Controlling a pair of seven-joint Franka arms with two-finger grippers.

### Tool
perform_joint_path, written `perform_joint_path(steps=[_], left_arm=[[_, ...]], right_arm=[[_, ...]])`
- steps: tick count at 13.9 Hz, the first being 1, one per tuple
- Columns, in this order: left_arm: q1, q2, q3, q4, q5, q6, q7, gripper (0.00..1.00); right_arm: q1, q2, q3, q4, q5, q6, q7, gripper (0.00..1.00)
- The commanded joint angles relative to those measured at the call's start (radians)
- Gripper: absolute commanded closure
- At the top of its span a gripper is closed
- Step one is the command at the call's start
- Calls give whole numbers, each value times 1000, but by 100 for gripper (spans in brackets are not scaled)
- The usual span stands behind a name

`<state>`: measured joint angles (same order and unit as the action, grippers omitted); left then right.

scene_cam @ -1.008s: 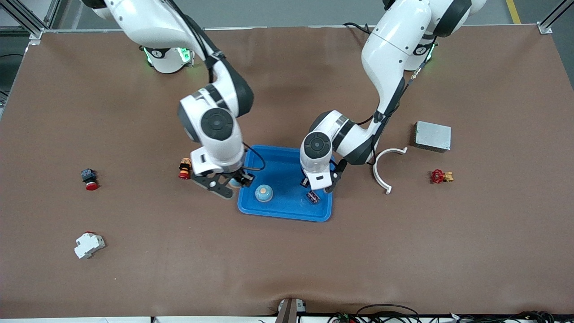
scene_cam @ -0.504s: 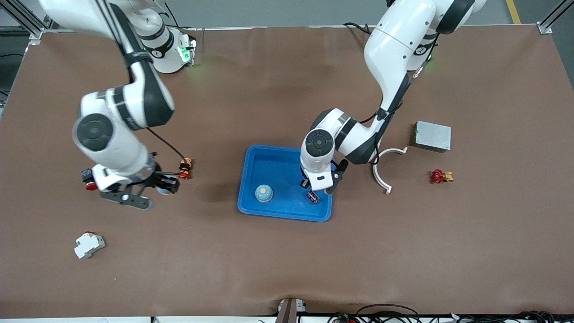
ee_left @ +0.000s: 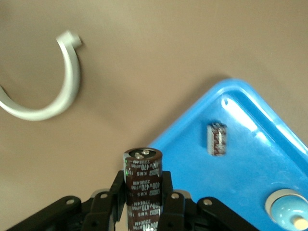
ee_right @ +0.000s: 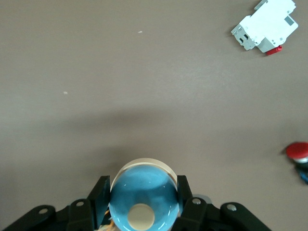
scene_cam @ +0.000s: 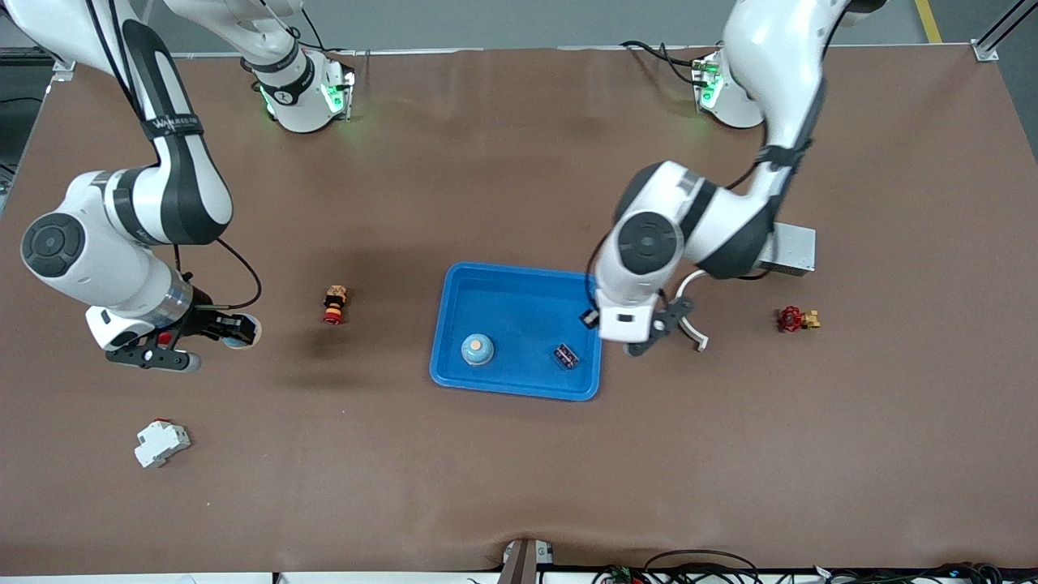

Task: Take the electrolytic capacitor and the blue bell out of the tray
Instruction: 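Carry the bell with the right gripper while the left gripper carries the capacitor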

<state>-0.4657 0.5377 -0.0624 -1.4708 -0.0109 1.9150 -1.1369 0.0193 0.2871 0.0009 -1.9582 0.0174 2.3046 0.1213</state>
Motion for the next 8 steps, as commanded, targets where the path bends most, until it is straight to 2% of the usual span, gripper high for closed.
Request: perform_joint_path(steps=[1,3,6,8], left_arm=[[138,-90,-19,-49,-20,-77,232,100],[220,-110,-19,-51,-20,-135,360,100],[333,-127,-17,-72,-12,-136,524,100],[372,-136,-17,-114,20,-111,630,100]], right_arm=[[-50,-31,19,-119,12,119,-61,100],[-58,-14,19,-137,12,160,-66,100],[-71,38,17,-136,12,214,-68,100],[-74,69,17,-134,12,251,-75,100]])
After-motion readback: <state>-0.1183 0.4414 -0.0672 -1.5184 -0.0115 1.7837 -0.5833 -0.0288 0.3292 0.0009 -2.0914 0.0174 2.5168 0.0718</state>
